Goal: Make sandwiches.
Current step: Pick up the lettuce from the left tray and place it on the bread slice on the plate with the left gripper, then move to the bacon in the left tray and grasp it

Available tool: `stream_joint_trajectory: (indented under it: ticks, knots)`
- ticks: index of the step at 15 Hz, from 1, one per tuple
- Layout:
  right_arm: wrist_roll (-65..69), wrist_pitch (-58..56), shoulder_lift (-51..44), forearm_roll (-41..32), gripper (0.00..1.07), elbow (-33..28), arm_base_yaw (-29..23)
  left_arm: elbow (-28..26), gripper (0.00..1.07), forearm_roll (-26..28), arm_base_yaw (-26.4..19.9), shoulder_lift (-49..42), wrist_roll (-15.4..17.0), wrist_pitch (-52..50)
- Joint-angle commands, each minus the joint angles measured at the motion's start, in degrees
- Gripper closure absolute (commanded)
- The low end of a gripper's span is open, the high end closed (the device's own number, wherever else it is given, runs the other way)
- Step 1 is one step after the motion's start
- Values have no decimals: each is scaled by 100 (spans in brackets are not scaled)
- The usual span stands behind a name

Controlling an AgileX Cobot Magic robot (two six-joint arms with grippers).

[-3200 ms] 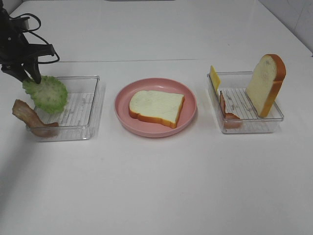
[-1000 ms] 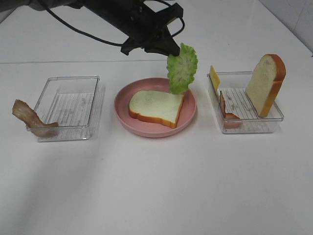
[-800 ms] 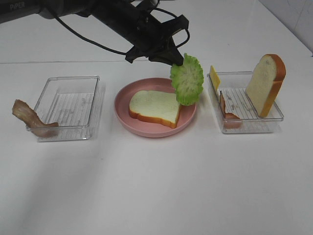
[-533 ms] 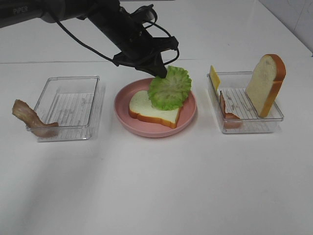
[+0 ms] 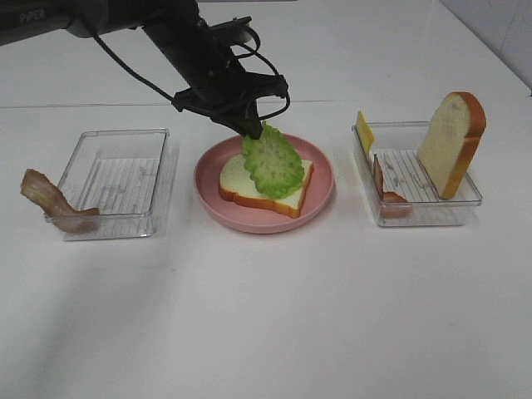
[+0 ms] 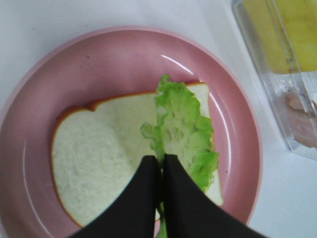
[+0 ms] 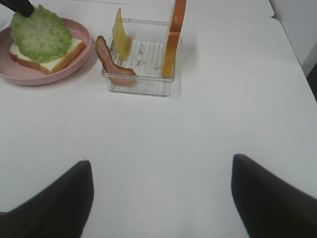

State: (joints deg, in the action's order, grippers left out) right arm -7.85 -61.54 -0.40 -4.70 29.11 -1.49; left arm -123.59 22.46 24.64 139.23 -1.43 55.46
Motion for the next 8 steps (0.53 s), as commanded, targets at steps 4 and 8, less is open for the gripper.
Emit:
stream_joint_trajectory:
  ticks: [4,8]
  knots:
    - [-29,57,-74,-11,34,-11,23,-6,43,-298,17,-11,17,138]
    - [-29,57,-74,-11,34,-11,23,-6,26,-361,17,-138,11,286]
